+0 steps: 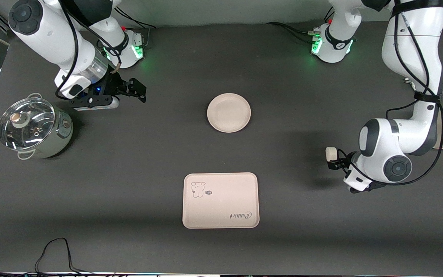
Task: Place bun in plate and plate on tray
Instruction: 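Lower the open left gripper around the white bun, then close the left gripper on the white bun, then carry the bun with the left gripper over the white plate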
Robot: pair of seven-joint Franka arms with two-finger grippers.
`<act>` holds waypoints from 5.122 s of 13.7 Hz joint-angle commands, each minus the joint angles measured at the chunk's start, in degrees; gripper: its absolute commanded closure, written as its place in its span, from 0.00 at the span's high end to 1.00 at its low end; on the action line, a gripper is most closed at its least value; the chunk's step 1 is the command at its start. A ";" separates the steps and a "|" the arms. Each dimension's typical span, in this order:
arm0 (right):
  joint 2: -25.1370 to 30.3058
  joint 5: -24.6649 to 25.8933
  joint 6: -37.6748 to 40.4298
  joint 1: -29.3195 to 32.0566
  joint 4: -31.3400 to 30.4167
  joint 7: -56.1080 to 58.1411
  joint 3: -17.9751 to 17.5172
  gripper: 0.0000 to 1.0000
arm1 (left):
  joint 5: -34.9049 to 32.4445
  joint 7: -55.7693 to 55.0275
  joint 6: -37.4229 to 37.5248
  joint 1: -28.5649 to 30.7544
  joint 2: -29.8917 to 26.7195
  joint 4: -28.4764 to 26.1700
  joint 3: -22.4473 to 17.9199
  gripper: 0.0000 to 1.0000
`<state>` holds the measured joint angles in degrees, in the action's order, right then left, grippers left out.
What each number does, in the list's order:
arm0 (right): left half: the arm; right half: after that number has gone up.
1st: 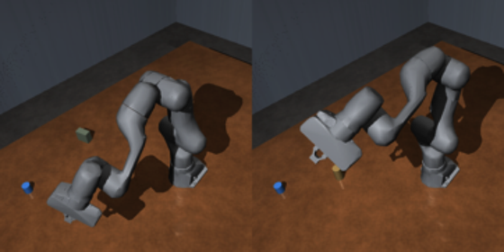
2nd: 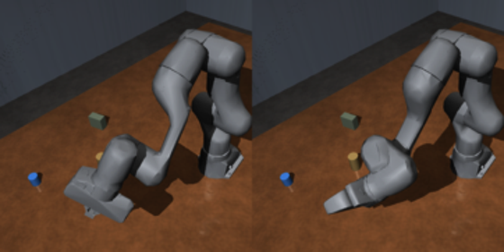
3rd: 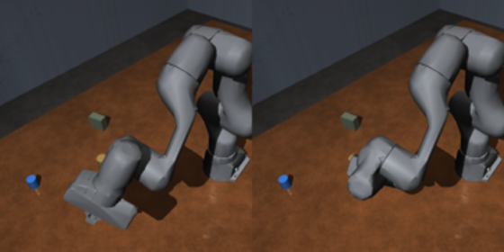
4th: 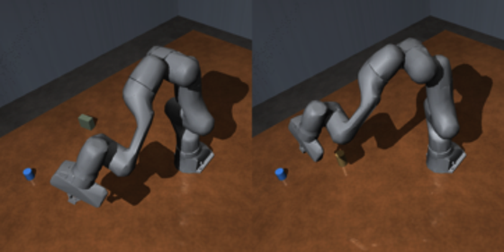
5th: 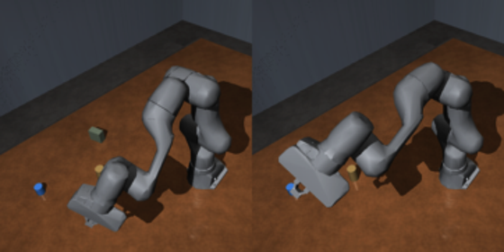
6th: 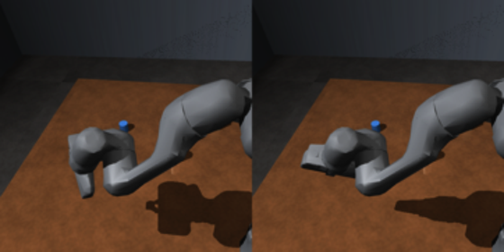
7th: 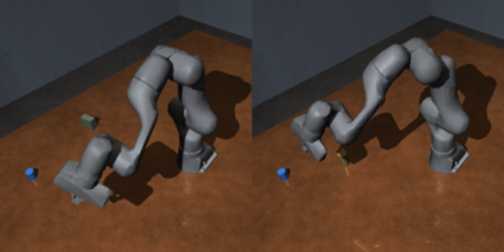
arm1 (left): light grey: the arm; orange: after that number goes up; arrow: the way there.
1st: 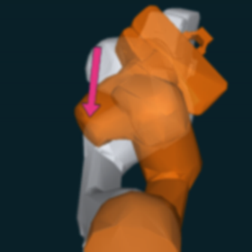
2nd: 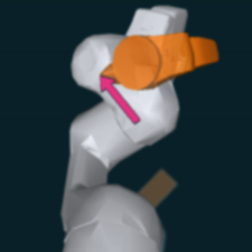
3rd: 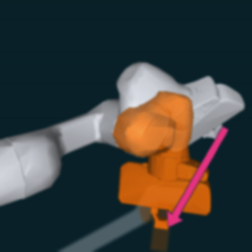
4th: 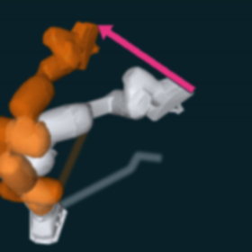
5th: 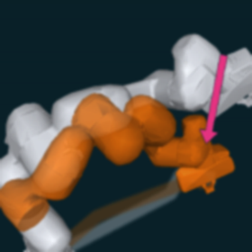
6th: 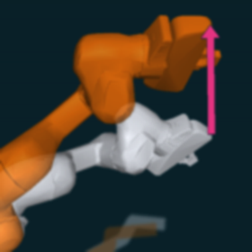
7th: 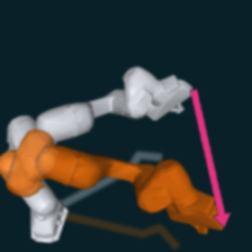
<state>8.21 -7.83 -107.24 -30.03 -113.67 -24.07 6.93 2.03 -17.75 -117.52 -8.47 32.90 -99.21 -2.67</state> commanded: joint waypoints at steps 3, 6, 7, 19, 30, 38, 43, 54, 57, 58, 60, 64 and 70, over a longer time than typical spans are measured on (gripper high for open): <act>1.02 -0.61 -3.23 -2.74 -3.05 -0.19 0.54 1.00 | 0.61 3.24 -18.24 -0.75 -9.77 -18.10 -0.05 0.98; -1.70 -0.61 -5.51 -4.93 -3.40 -0.01 0.54 1.00 | 0.61 4.92 -24.06 -0.75 -11.71 -22.69 -0.05 0.97; -2.66 -0.61 -6.75 -5.47 -3.31 -0.10 0.54 1.00 | 0.61 5.01 -26.16 -0.75 -11.98 -23.74 -0.05 0.95; -5.31 -4.99 -7.81 -4.95 -2.70 -0.01 2.03 1.00 | 0.61 6.24 -43.93 -0.84 -11.10 -31.83 1.35 0.54; -6.10 -6.94 -5.88 -5.04 -1.91 3.94 4.75 1.00 | 0.17 6.24 -31.76 -0.75 -12.15 -25.79 1.36 0.16; -7.33 -7.03 -5.88 -5.56 -1.38 4.12 4.58 1.00 | -0.01 6.59 0.04 -0.05 -15.49 -7.70 1.18 0.15; -10.83 -6.94 -8.32 -7.23 -1.47 4.38 4.40 1.00 | 0.87 5.89 15.73 -0.40 -19.26 0.77 1.35 0.16; -12.78 -6.85 -12.30 -6.79 -1.55 8.49 9.93 1.00 | 4.48 -28.27 6.80 -8.91 -17.27 -0.11 17.08 0.17; -11.99 -6.85 -10.19 -6.79 -1.47 10.89 11.52 1.00 | 2.99 -36.45 1.26 -16.11 -13.57 -0.11 17.18 0.17; -11.47 -6.85 -9.93 -6.79 -1.47 10.80 11.44 1.00 | 2.81 -38.39 -0.41 -18.57 -12.34 -0.11 17.18 0.17; -11.03 -6.85 -9.92 -6.79 -1.47 10.80 11.44 1.00 | 0.63 -41.03 -2.88 -22.36 -10.49 -0.81 17.18 0.17; -11.55 -6.94 -10.01 -6.71 -0.16 11.06 12.75 1.00 | -4.13 -47.80 -13.76 -26.76 -7.51 -5.55 17.18 0.17; -13.22 -9.12 -10.62 -10.92 -0.76 9.92 12.23 1.00 | -7.56 -51.33 -23.36 -29.14 -3.98 -11.70 17.18 0.17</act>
<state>-4.31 -14.40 -117.90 -39.55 -114.79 -14.57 18.81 -4.22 -67.18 -138.28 -36.36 29.88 -107.76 15.28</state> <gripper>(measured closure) 0.000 0.828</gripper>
